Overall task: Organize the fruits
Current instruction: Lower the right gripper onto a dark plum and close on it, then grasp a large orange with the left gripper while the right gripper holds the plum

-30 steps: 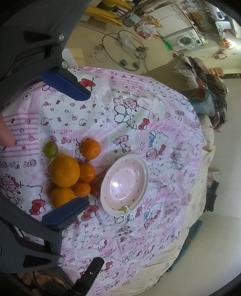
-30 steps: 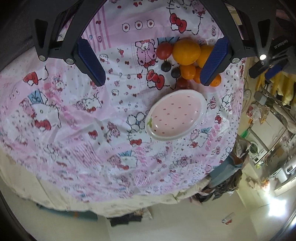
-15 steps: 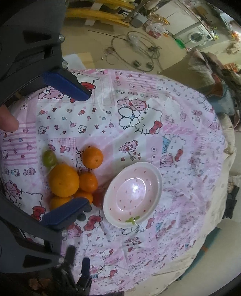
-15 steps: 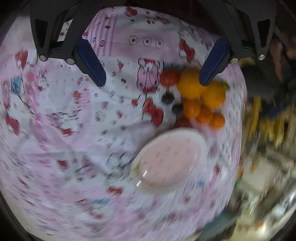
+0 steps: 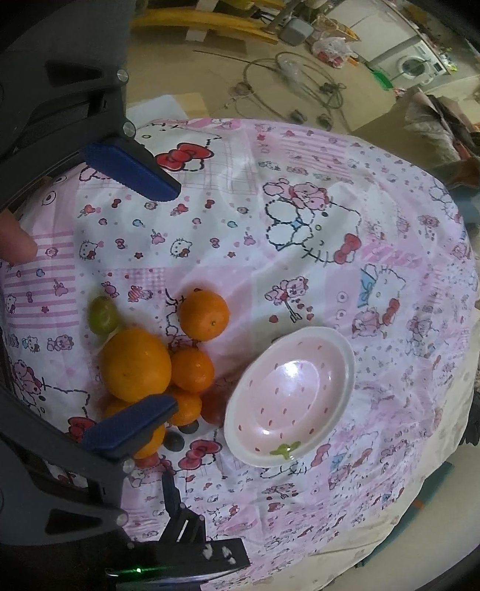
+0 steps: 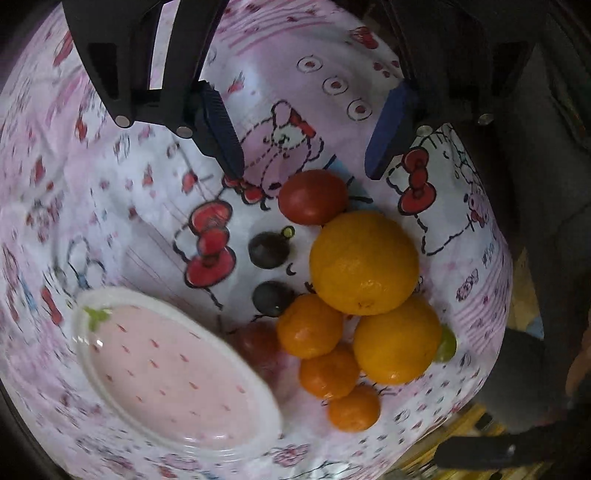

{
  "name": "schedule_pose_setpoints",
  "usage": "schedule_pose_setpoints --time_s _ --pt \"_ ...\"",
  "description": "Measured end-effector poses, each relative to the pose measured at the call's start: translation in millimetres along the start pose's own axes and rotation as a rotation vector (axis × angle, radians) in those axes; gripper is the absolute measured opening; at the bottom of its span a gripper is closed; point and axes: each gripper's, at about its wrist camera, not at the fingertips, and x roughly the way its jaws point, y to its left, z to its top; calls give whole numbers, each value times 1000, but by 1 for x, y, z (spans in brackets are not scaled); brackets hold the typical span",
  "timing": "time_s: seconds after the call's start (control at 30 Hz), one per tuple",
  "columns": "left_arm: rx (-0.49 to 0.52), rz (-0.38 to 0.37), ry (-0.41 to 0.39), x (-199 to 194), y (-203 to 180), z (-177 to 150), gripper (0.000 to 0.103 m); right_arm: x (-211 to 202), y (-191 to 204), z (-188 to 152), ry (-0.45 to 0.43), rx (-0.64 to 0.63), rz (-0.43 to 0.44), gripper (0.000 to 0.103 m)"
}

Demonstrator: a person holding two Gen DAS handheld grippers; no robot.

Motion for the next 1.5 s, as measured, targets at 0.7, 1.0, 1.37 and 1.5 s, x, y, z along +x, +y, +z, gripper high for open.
schedule_pose_setpoints --time_s 0.7,1.0,1.37,1.5 --pt "-29 -26 6 2 3 3 103 30 -51 73 15 96 64 45" --pt "-29 -24 8 2 3 3 103 54 9 98 83 -14 23 35" --pt "-29 -10 72 15 9 -3 103 37 16 85 -46 87 5 26" --pt "42 -41 158 32 -9 -13 103 5 16 67 -204 285 18 26"
